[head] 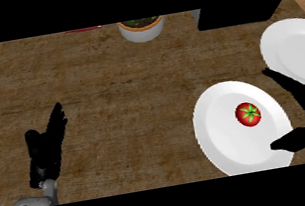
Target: Pick the tomato from the plate and place it in the plate
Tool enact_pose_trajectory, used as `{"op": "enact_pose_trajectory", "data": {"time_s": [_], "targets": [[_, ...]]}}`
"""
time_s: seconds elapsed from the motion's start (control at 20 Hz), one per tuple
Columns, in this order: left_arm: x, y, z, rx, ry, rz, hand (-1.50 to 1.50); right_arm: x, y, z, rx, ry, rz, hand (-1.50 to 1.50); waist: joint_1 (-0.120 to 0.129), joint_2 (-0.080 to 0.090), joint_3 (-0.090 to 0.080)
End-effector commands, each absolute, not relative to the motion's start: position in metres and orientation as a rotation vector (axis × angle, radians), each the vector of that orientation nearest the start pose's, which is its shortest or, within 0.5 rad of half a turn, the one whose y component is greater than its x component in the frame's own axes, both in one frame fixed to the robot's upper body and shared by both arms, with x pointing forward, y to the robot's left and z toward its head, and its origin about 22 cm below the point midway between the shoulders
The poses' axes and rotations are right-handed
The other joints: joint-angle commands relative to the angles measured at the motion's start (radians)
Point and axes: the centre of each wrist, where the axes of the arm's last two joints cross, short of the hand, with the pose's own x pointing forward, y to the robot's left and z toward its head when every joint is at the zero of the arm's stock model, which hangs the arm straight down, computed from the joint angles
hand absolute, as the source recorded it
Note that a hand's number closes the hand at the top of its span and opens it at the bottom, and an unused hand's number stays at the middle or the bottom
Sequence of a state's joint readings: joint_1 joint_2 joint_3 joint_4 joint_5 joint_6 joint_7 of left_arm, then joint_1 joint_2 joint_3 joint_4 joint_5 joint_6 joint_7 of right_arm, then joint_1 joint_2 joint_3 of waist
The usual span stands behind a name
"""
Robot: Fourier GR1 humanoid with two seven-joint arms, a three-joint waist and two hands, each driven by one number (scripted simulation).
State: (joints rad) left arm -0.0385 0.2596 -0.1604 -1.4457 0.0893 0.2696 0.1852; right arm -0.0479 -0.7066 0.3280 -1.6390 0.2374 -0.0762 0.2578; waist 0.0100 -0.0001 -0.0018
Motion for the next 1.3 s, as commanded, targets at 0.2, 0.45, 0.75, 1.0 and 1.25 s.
{"op": "enact_pose_trajectory", "data": {"time_s": [0.2, 0.45, 0.75, 1.0, 1.25], "targets": [[0.244, 0.239, 0.001, 0.239, -1.286, -0.023, 0.0, 0.268, -0.285, 0.058, -0.55, -1.072, 0.952, -1.5, -0.003, 0.0, 0.002], [0.242, 0.253, -0.012, 0.251, -1.292, -0.029, 0.0, 0.269, -0.278, 0.041, -0.557, -1.05, 0.952, -1.5, -0.008, 0.0, 0.002], [0.259, 0.26, 0.001, 0.25, -1.278, -0.024, 0.0, 0.27, -0.278, 0.034, -0.531, -1.055, 0.984, -1.5, -0.008, 0.0, 0.002], [0.236, 0.25, -0.013, 0.24, -1.288, -0.04, 0.0, 0.267, -0.275, 0.006, -0.509, -1.042, 0.978, -1.5, -0.005, 0.0, 0.002], [0.239, 0.253, 0.001, 0.233, -1.273, -0.037, 0.0, 0.281, -0.273, 0.002, -0.514, -1.024, 0.97, -1.5, -0.006, 0.0, 0.002]]}}
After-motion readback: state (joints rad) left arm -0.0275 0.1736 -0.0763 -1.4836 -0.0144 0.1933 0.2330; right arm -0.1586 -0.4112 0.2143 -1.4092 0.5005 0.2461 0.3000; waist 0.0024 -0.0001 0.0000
